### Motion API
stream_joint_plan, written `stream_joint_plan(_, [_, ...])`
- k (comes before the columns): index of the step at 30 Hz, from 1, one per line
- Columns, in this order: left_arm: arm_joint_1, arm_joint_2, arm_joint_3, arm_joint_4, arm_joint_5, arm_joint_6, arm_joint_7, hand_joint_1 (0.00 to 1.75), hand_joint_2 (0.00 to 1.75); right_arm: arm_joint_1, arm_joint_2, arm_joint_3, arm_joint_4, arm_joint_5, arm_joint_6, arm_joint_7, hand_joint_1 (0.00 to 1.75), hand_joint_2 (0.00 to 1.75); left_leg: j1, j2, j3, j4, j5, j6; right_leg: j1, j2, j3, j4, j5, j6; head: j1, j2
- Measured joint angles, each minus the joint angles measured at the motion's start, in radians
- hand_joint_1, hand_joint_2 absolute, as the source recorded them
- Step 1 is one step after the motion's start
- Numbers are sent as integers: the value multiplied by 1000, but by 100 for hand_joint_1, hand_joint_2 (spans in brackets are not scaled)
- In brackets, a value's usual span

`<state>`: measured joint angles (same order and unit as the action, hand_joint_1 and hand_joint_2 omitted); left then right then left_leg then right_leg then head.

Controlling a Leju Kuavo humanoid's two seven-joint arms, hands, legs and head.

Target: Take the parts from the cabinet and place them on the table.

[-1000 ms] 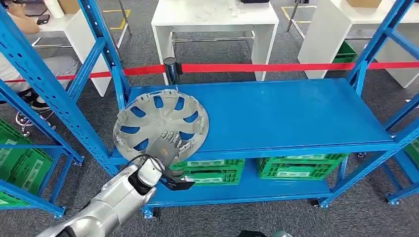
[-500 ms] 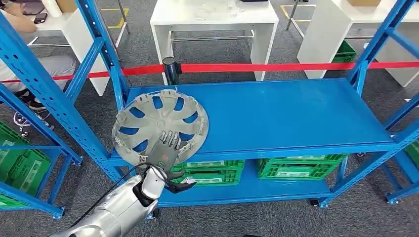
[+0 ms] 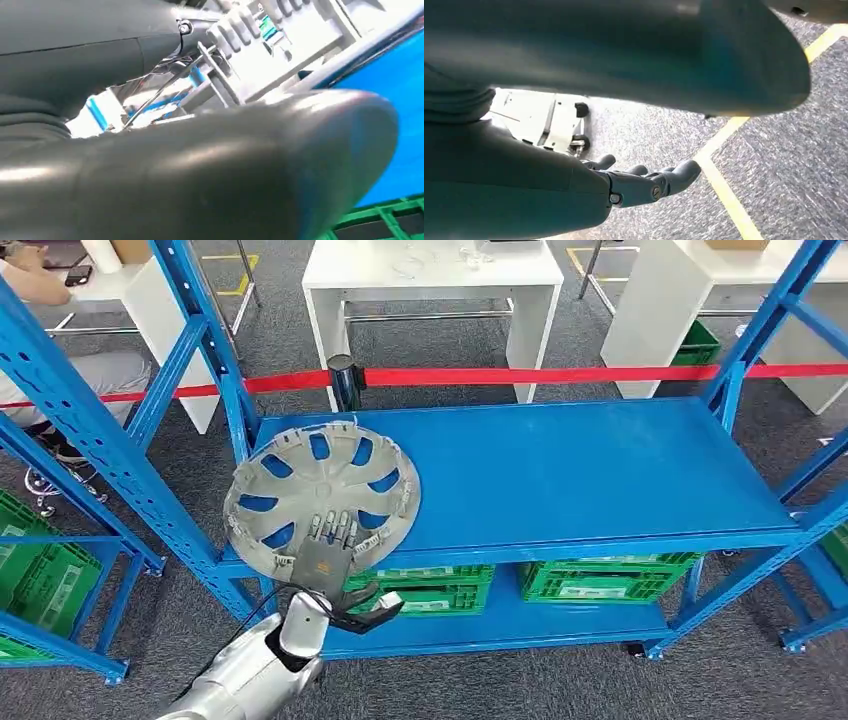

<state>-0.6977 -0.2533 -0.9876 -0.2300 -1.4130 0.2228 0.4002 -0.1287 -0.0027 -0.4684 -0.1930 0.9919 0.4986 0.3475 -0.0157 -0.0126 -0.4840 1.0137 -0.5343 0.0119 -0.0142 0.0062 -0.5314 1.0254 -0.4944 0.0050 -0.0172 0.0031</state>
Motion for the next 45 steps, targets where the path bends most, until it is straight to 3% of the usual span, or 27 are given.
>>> stream_joint_plan(12, [0,14,69,5,36,6,-23,0,175,-18,-29,3,0,17,0,2,0,0,0,-1,0,0,1,0,0,-1,1,0,0,0,0,0])
stream_joint_plan(32, [-7,30,71,3,9,-29,-65,0,175,-65,-2,17,0,35,0,21,0,0,0,-1,3,0,1,-1,0,-1,3,0,0,0,0,0])
stream_joint_plan(33, [-8,31,71,3,9,-34,-68,93,175,-66,-2,17,0,35,0,20,0,0,0,-1,3,0,1,-1,0,-1,3,0,0,0,0,0])
stream_joint_plan(34, [-9,31,71,3,10,-42,-71,175,175,-66,-2,17,0,35,0,20,0,0,0,-1,3,0,1,-1,0,-1,4,0,0,0,0,0])
stream_joint_plan(45, [-23,31,71,-3,10,-77,-101,175,175,-72,0,18,0,37,0,19,0,0,0,-1,8,-1,0,-1,0,-2,9,0,-2,-1,0,0])
